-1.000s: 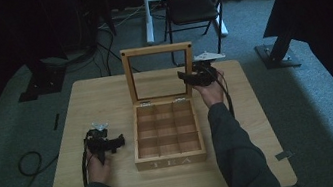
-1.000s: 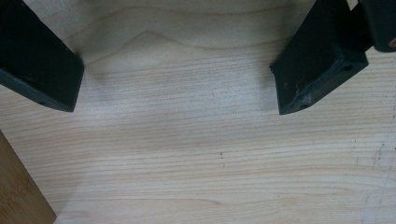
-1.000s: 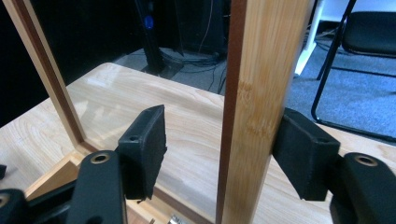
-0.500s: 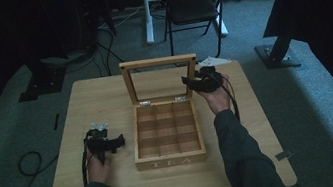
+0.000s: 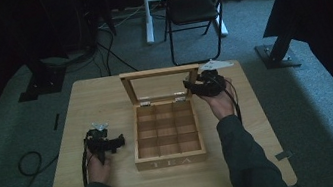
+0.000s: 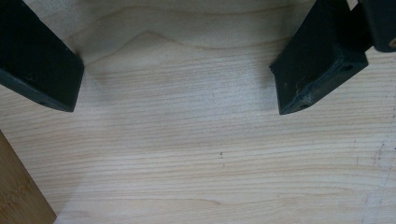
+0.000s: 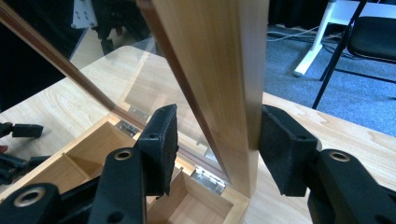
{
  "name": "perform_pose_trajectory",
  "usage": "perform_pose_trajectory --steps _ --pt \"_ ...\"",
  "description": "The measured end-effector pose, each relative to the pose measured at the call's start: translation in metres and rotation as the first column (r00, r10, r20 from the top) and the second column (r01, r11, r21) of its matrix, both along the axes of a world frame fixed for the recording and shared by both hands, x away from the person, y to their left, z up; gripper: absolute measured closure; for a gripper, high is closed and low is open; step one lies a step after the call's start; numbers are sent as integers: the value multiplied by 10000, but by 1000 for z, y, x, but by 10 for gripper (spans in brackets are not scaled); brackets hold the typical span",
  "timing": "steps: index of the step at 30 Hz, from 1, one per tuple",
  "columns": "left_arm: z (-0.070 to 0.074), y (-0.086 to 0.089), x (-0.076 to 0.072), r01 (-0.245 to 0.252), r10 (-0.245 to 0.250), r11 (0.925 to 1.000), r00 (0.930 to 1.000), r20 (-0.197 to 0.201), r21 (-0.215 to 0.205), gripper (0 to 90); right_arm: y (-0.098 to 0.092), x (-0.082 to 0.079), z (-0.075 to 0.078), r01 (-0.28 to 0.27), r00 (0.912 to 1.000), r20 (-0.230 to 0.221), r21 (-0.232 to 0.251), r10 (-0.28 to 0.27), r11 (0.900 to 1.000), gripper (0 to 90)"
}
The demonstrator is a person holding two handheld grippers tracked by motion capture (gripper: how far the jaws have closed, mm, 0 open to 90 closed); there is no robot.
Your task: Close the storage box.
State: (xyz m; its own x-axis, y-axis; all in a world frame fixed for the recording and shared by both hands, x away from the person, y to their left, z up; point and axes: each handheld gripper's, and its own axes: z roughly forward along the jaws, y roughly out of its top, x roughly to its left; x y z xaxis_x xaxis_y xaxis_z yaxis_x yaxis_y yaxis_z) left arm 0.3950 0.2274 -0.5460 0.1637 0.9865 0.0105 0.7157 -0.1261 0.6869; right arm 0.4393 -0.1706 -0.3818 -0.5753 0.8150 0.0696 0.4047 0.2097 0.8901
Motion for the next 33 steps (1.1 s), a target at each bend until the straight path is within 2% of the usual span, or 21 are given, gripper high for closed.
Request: perform_pose_trajectory --steps 4,10,15,21,26,33 --pt "0 0 0 34 -34 10000 10000 -35 19 16 0 -7 5 -18 10000 11 -135 18 9999 483" --pt "0 0 0 24 -24 10000 10000 -30 9 16 -3 -19 18 -92 9996 258 44 91 9999 487" --pt "0 0 0 30 -30 10000 10000 -34 9 16 -2 -28 26 -121 9994 313 -135 125 9998 486" --pt "0 0 0 10 -10 10000 10000 -27 5 16 -2 -34 30 -128 9995 284 -248 135 9996 487" --pt "0 0 0 5 -5 10000 10000 -21 -1 16 -7 -39 37 -89 9995 319 -38 90 10000 506" --pt "0 0 0 16 -16 10000 10000 -19 11 16 -6 -44 41 -103 9994 315 -177 109 9998 508"
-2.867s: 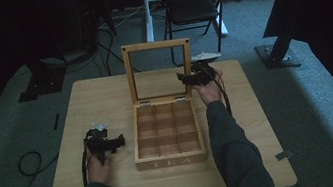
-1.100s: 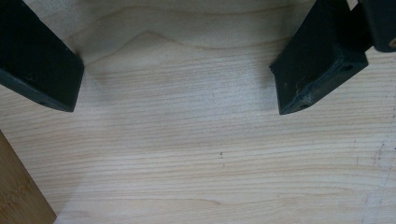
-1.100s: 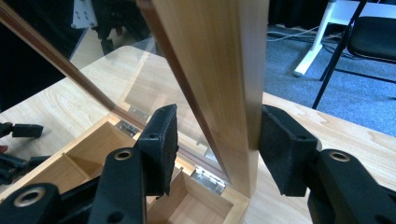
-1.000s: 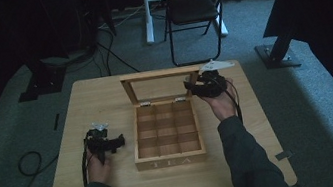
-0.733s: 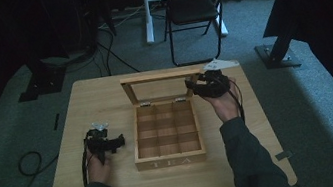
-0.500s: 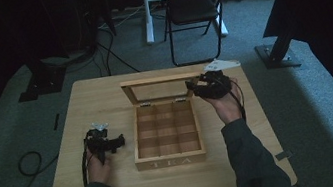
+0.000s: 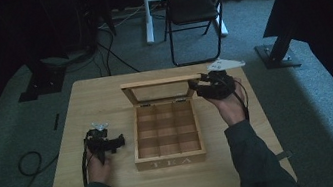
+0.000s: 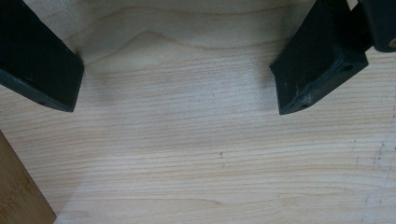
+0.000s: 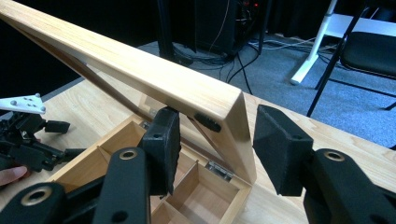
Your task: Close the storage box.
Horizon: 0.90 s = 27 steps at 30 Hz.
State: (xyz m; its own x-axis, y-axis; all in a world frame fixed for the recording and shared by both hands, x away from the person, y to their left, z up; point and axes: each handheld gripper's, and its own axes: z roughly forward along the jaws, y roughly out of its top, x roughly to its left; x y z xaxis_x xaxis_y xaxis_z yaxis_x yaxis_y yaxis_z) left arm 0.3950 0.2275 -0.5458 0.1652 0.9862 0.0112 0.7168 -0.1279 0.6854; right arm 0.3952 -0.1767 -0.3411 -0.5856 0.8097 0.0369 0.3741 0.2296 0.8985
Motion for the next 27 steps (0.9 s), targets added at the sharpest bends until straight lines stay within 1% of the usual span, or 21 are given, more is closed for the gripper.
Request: perform_pose_trajectory --steps 11,27 --pt "0 0 0 -13 13 10000 10000 26 -6 16 2 -6 -2 -17 10000 -94 -172 16 9999 506" --pt "0 0 0 -20 20 10000 10000 19 -25 16 1 -18 -10 -119 9999 -104 -173 117 9998 494"
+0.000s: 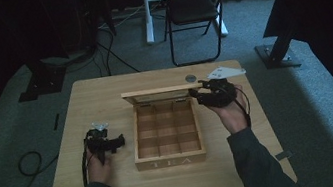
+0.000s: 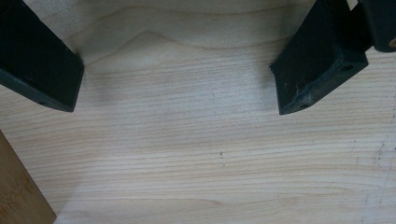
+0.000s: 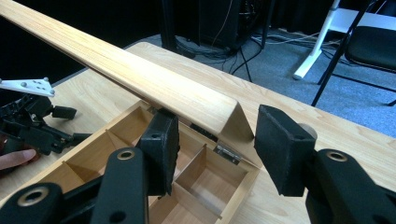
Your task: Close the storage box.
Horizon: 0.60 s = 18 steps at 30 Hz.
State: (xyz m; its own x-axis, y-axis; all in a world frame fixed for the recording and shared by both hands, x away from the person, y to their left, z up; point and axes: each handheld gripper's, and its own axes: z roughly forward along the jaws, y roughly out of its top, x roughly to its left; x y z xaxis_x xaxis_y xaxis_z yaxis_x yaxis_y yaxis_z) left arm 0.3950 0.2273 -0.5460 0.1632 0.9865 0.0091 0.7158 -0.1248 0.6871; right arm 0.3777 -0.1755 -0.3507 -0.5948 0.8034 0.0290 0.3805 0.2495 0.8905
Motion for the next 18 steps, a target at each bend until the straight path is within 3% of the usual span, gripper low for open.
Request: perform_pose_trajectory --steps 18 --pt "0 0 0 -2 2 10000 10000 0 3 16 -2 -13 -10 -111 9999 -41 60 111 9999 483"
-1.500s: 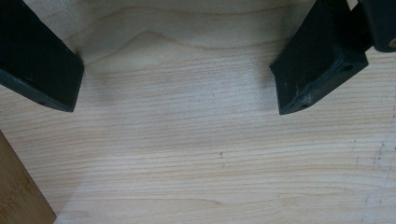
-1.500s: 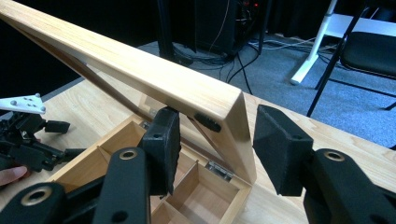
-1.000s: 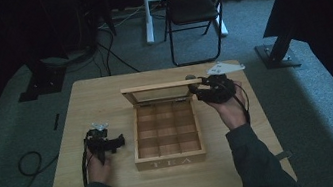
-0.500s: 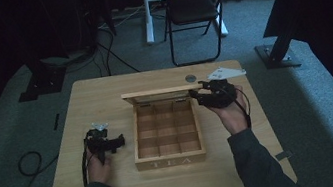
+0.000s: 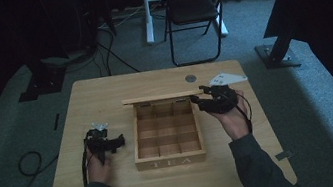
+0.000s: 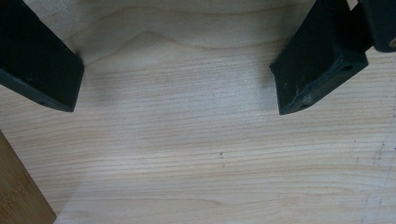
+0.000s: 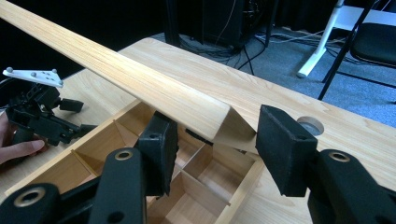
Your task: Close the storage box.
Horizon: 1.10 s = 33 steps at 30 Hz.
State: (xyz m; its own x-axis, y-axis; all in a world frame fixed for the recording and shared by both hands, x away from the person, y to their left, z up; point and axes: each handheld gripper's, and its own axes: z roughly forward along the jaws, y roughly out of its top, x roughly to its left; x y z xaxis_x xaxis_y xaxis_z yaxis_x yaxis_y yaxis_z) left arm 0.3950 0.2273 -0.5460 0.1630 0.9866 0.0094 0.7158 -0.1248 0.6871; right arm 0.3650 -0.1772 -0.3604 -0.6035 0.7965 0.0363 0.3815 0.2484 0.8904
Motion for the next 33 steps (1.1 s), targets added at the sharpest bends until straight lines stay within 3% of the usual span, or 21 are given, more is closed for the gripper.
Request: perform_pose_trajectory --steps 33 --pt "0 0 0 16 -16 10000 10000 -8 19 16 -4 -26 -24 -230 9995 -231 16 230 9997 465"
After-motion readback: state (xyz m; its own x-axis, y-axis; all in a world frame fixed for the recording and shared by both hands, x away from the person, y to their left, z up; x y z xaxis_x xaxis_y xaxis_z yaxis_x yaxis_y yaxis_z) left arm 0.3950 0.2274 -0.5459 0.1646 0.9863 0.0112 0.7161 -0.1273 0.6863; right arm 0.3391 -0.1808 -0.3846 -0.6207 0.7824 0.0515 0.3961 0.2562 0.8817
